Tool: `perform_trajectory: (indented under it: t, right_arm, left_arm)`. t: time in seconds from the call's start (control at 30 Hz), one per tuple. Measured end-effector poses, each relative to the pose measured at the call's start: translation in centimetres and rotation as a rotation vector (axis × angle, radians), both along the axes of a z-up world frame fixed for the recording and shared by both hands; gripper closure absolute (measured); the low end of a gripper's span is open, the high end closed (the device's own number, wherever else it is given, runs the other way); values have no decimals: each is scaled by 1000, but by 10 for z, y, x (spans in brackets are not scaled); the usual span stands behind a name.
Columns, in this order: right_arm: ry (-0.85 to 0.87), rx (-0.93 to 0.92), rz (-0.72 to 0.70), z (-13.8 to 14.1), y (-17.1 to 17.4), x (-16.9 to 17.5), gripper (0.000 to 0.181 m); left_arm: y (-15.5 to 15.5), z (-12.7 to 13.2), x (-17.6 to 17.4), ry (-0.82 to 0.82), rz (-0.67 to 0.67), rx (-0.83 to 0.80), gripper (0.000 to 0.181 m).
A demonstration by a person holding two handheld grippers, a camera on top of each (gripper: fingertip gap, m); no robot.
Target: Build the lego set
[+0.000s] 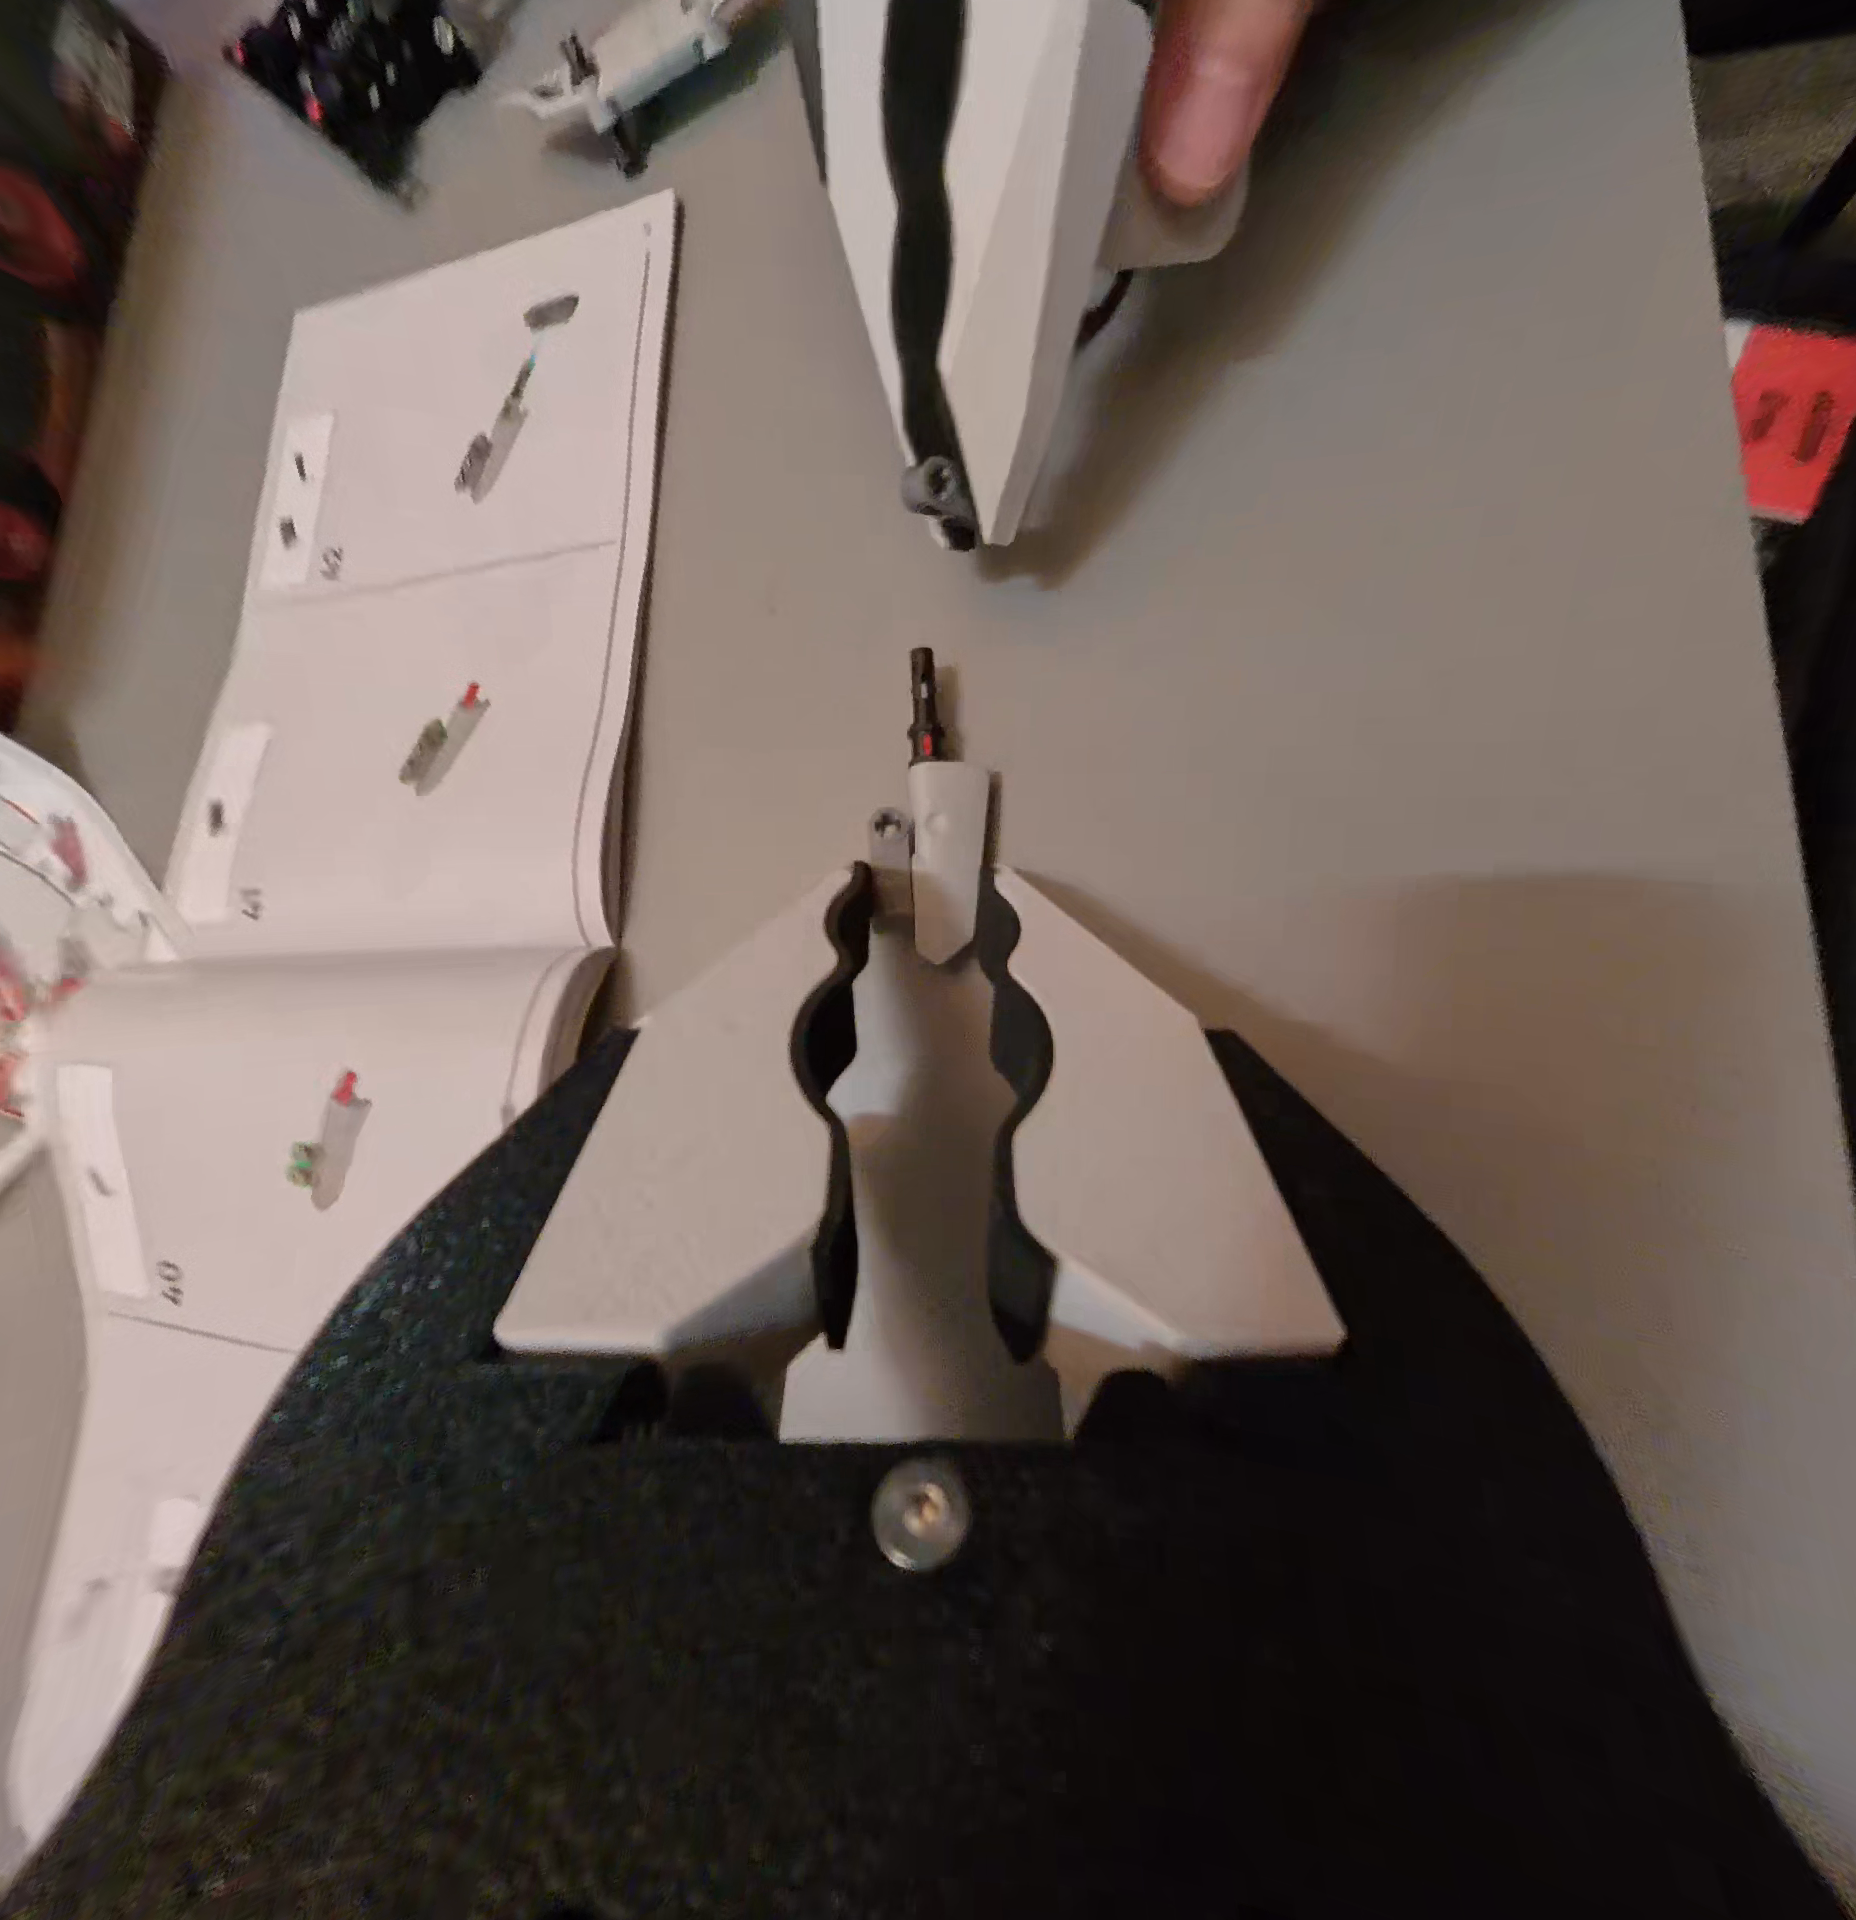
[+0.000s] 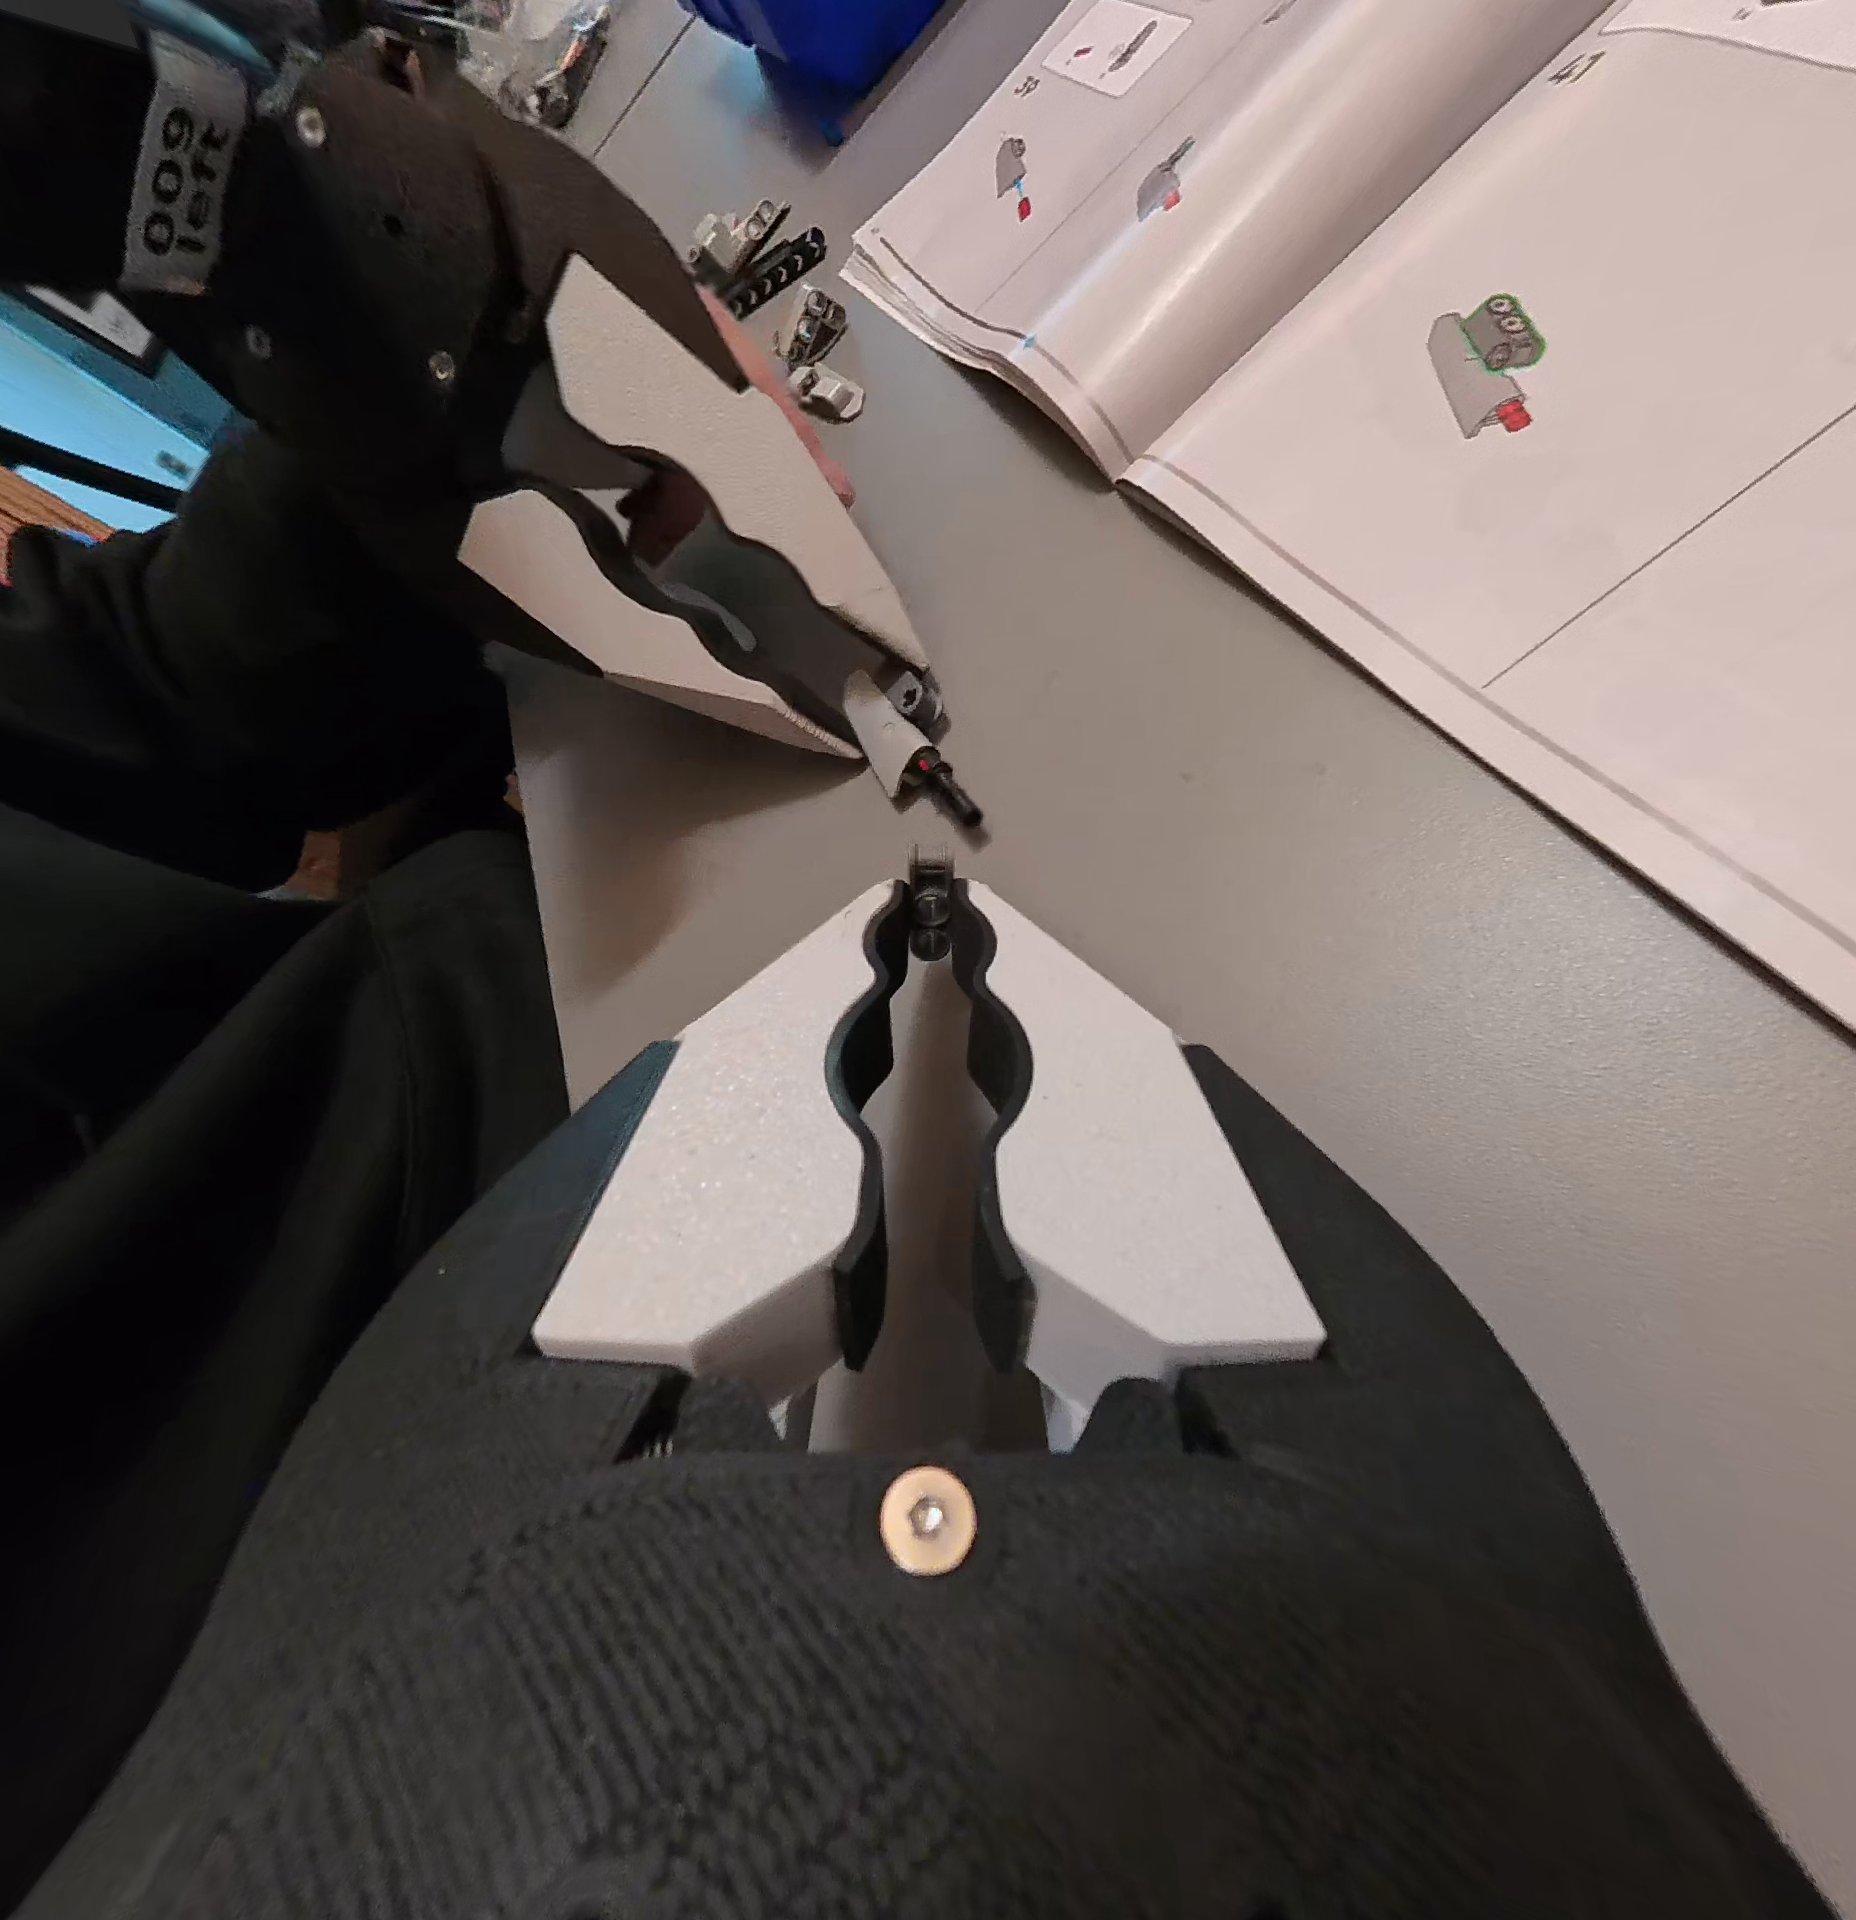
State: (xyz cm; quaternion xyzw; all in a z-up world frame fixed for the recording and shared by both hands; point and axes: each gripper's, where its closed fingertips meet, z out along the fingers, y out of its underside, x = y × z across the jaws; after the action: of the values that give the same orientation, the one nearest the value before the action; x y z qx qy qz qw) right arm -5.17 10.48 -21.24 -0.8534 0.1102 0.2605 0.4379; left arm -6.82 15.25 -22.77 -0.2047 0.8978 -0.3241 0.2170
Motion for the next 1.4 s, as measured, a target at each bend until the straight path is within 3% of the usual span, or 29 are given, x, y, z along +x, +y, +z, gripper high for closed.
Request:
perform_trajectory:
  t: [0.23,0.5,0.73,1.03,1.17,1.4]
  right_arm:
    - [60,7,-25,1,-1,5,175]
    - [119,53,-117,8,-2,22,175]
    - [90,117,-132,18,-2,26,175]
    - [148,168,-114,26,-1,27,175]
    - [201,201,-129,30,-2,31,175]
    - [219,218,-150,32,-3,35,175]
  left_arm:
    - [-4,4,16,-197,-58,95,163]
    - [-10,3,25,-131,-141,101,163]
    - [-12,2,29,-136,-71,-2,163]
    - [-7,2,29,-136,-24,6,163]
    - [-3,4,35,-240,-17,95,163]
    - [-13,12,34,-368,-54,73,163]
